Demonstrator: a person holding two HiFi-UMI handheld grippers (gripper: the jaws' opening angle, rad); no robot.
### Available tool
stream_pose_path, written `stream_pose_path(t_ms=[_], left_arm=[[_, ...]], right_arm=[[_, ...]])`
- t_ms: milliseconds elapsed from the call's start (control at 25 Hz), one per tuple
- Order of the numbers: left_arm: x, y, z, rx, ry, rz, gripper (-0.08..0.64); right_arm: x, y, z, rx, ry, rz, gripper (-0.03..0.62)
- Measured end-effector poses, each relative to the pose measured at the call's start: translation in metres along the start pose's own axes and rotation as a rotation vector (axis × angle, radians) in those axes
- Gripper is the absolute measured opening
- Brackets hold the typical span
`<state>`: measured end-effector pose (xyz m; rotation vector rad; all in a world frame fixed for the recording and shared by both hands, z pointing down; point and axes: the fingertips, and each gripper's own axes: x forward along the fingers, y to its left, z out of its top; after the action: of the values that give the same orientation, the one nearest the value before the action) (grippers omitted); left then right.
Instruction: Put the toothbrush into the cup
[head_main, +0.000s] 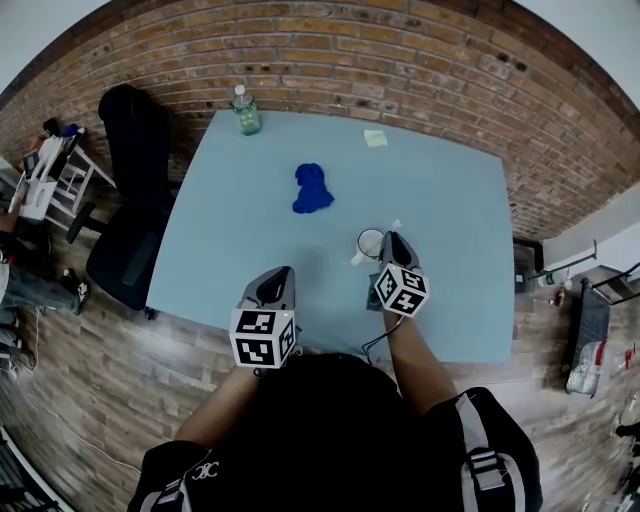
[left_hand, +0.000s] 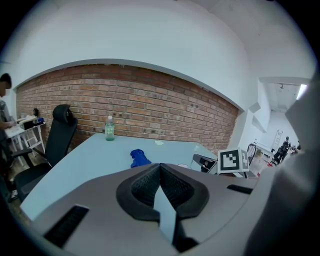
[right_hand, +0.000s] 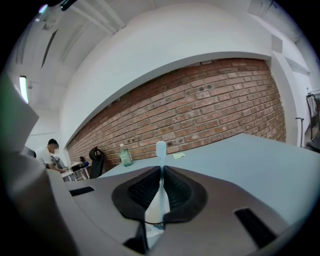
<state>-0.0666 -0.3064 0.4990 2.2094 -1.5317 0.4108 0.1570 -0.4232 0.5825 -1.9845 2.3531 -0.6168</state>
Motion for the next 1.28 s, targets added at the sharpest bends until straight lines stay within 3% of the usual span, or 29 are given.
stream_pose_path(t_ms=[800, 1280], left_arm=[[0.009, -0.011, -0.007, 0.014, 0.026, -0.032, 0.006], [0.021, -0.022, -0.002, 0.034, 0.022, -0.083, 0.006]], right_arm=[[0.013, -0.022, -0.023, 0.085, 0.057, -0.031, 0.037], [-0.017, 0.006, 0.009, -0.003, 0.004, 0.001, 0.037]])
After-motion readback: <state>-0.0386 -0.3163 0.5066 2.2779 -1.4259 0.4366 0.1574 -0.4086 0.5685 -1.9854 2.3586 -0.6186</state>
